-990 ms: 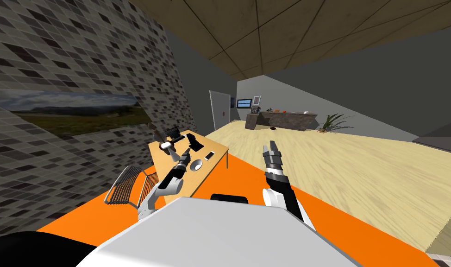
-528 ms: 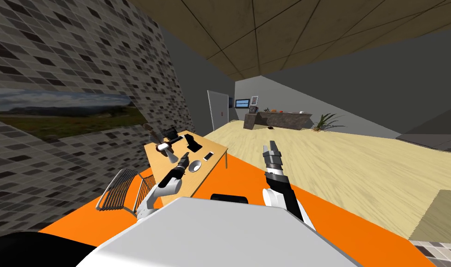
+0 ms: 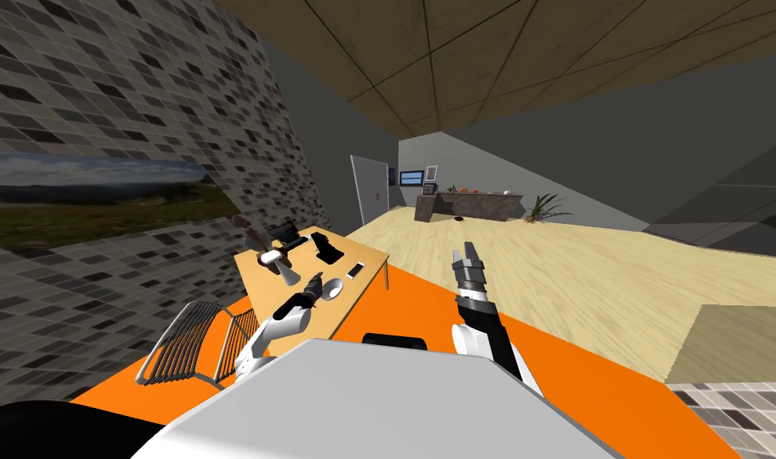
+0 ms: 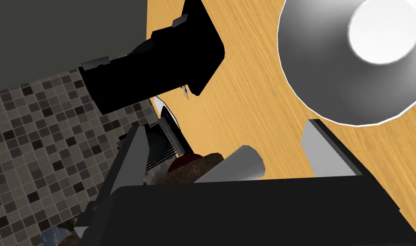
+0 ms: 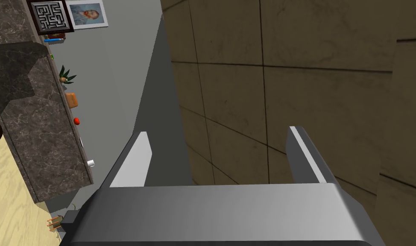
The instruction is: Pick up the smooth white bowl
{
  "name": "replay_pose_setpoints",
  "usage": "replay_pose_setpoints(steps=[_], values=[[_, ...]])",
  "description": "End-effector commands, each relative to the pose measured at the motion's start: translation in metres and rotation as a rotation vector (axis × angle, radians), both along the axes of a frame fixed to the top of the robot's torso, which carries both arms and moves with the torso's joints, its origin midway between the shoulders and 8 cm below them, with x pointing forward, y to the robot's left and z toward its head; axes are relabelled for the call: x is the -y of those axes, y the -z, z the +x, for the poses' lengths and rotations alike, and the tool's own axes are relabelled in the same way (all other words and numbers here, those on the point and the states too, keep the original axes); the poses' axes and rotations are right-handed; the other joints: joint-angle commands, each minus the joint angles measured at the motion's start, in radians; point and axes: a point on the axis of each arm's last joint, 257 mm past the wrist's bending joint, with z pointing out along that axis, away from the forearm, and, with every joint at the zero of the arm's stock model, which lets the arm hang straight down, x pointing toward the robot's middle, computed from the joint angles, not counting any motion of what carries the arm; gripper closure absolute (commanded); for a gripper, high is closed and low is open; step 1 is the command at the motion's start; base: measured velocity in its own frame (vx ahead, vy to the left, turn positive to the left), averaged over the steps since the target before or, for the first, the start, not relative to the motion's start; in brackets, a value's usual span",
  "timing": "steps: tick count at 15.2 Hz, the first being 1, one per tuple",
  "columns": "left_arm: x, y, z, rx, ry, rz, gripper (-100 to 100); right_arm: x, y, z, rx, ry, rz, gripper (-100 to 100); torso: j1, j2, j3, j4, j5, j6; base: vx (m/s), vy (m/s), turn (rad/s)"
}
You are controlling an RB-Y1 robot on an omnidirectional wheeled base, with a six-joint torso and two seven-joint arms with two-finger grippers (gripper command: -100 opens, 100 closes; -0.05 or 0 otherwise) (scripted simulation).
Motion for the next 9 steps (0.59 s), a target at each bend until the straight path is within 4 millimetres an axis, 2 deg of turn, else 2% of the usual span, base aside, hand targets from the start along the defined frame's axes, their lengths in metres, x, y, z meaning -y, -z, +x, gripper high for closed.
replay_pose_setpoints(steps=[1,3,4,9], values=[[-0.008,0.024,-0.011,-0.064,-0.036,-0.05,-100,0.0,0.0,0.0,0.0,0.0,0.0,0,0.0,0.0,0.0,0.0,0.0,0.0,0.011,0.011,-0.108],[-0.007,0.028,-0.014,-0.081,-0.038,-0.056,-100,0.0,0.0,0.0,0.0,0.0,0.0,0,0.0,0.0,0.0,0.0,0.0,0.0,0.009,0.011,-0.056],[-0.01,0.042,-0.022,-0.118,-0.061,-0.089,-100,0.0,0.0,0.0,0.0,0.0,0.0,0,0.0,0.0,0.0,0.0,0.0,0.0,0.008,0.007,-0.063],[-0.012,0.073,-0.042,-0.216,-0.107,-0.165,-100,0.0,0.0,0.0,0.0,0.0,0.0,0,0.0,0.0,0.0,0.0,0.0,0.0,0.012,0.012,-0.078]])
